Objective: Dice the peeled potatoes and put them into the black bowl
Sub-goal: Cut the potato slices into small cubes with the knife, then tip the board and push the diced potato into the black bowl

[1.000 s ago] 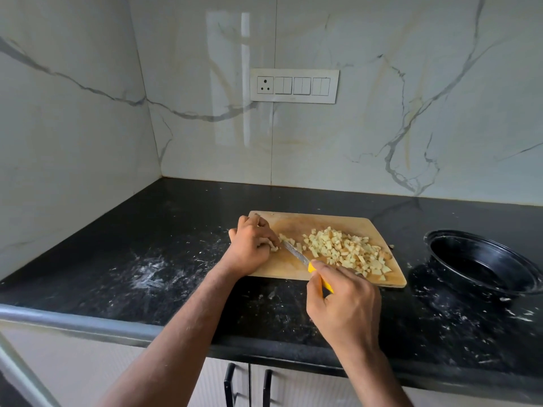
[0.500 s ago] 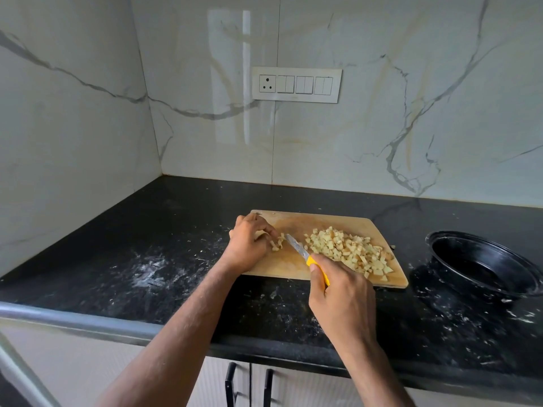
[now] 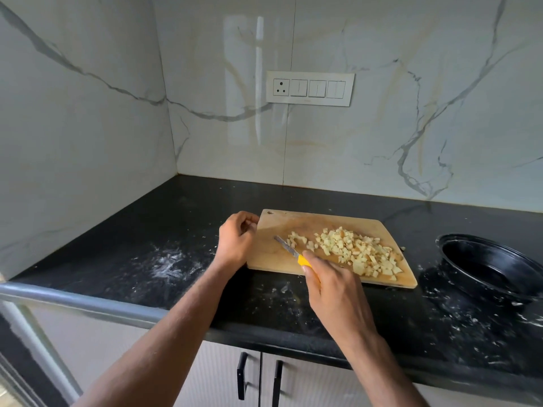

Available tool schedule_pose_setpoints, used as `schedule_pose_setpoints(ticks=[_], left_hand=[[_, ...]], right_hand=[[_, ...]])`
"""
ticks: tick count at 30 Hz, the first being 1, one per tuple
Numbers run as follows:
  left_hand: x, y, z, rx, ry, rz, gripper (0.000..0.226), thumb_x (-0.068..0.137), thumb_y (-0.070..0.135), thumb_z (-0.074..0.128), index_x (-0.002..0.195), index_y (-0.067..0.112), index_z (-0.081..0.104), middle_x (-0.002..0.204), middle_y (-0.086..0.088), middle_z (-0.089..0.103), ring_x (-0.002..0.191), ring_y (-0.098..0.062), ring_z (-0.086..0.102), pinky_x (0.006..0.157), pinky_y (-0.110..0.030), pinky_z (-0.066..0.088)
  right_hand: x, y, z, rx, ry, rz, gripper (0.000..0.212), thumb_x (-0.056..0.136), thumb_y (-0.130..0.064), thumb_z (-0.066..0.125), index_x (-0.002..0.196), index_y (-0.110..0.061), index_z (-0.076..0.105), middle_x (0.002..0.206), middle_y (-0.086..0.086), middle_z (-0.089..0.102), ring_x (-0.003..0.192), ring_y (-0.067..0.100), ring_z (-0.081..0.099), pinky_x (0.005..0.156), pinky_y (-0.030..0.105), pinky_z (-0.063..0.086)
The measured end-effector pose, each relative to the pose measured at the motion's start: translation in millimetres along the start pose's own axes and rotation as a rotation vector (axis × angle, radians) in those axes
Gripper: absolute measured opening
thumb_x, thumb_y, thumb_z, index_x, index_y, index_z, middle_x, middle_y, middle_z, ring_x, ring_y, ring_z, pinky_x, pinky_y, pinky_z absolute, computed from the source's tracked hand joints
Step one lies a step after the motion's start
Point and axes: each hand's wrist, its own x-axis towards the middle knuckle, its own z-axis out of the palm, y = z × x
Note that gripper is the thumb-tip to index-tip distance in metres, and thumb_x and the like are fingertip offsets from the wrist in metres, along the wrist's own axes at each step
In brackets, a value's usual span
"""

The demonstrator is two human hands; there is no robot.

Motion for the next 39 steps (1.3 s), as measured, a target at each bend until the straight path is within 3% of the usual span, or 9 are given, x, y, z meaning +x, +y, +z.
schedule_pose_setpoints(ticks=[4,8,13,15,18,22,28,33,39], left_hand=[[-3,-20,-53,0.136,0.075,0.057,0.012,0.098,0.013,0.06,0.106,0.016,0.068,0.086,0.01,0.065,0.077,-0.003,0.061,0.065,-0.007,0.043],[-6,-42,-89,0.172,0.165,-0.085,0.016,0.098,0.013,0.055,0.098,0.018,0.07,0.082,0.004,0.067,0.075,-0.016,0.062,0.069,-0.029,0.046],[-4,-44,-85,0.164,0.091,-0.148,0.019,0.095,0.009,0.055,0.093,0.019,0.071,0.087,0.003,0.069,0.079,-0.012,0.062,0.066,-0.023,0.045],[-4,-44,-80,0.222,0.023,-0.126,0.018,0.094,0.009,0.056,0.094,0.017,0.072,0.089,0.003,0.07,0.083,-0.013,0.064,0.072,-0.026,0.051],[-7,-42,-77,0.322,-0.021,-0.056,0.013,0.093,0.01,0.06,0.093,0.016,0.071,0.086,0.003,0.07,0.082,-0.015,0.066,0.077,-0.033,0.056],[-14,-38,-73,0.503,-0.019,0.199,0.009,0.088,0.012,0.064,0.084,0.018,0.068,0.08,0.007,0.068,0.079,-0.018,0.061,0.071,-0.04,0.054],[-28,-5,-35,0.501,-0.018,0.395,0.009,0.085,0.014,0.068,0.081,0.023,0.067,0.081,0.013,0.066,0.081,-0.017,0.057,0.072,-0.04,0.046],[-22,38,33,0.393,-0.171,0.48,0.012,0.088,0.027,0.06,0.084,0.021,0.07,0.082,0.01,0.068,0.084,-0.017,0.057,0.076,-0.039,0.05],[-25,74,109,0.344,-0.3,0.517,0.01,0.09,0.026,0.062,0.093,0.02,0.07,0.091,0.004,0.07,0.088,-0.02,0.059,0.083,-0.04,0.049]], right_hand=[[9,-41,23,0.04,0.047,-0.098,0.006,0.094,-0.018,0.067,0.095,-0.012,0.068,0.073,-0.001,0.067,0.058,0.013,0.06,0.049,0.024,0.05],[21,-88,58,-0.018,-0.014,-0.175,0.019,0.089,-0.01,0.071,0.083,-0.015,0.055,0.072,0.002,0.055,0.057,0.016,0.052,0.049,0.021,0.034],[23,-89,72,0.035,-0.171,-0.21,0.012,0.088,-0.009,0.068,0.089,-0.018,0.06,0.085,-0.001,0.054,0.072,0.016,0.055,0.06,0.026,0.05],[22,-86,69,0.063,-0.195,-0.231,0.002,0.09,-0.018,0.064,0.089,-0.017,0.064,0.085,-0.001,0.057,0.075,0.016,0.056,0.066,0.029,0.052],[21,-87,68,0.056,-0.209,-0.235,0.012,0.09,-0.027,0.061,0.086,-0.017,0.067,0.083,-0.002,0.059,0.076,0.016,0.056,0.066,0.032,0.053],[20,-82,65,0.12,-0.105,-0.136,0.017,0.092,-0.028,0.056,0.082,-0.018,0.066,0.079,-0.004,0.061,0.071,0.013,0.055,0.062,0.03,0.05],[12,-46,36,0.127,0.081,-0.026,0.013,0.092,-0.017,0.059,0.079,-0.018,0.063,0.076,-0.007,0.059,0.064,0.011,0.052,0.056,0.03,0.049],[10,29,-10,-0.02,0.218,0.074,0.012,0.087,-0.006,0.062,0.081,-0.016,0.06,0.078,-0.005,0.059,0.066,0.013,0.055,0.058,0.032,0.051],[-1,122,-72,-0.188,0.328,0.291,0.017,0.079,0.004,0.064,0.077,-0.012,0.06,0.074,0.001,0.06,0.062,0.021,0.056,0.055,0.04,0.05]])
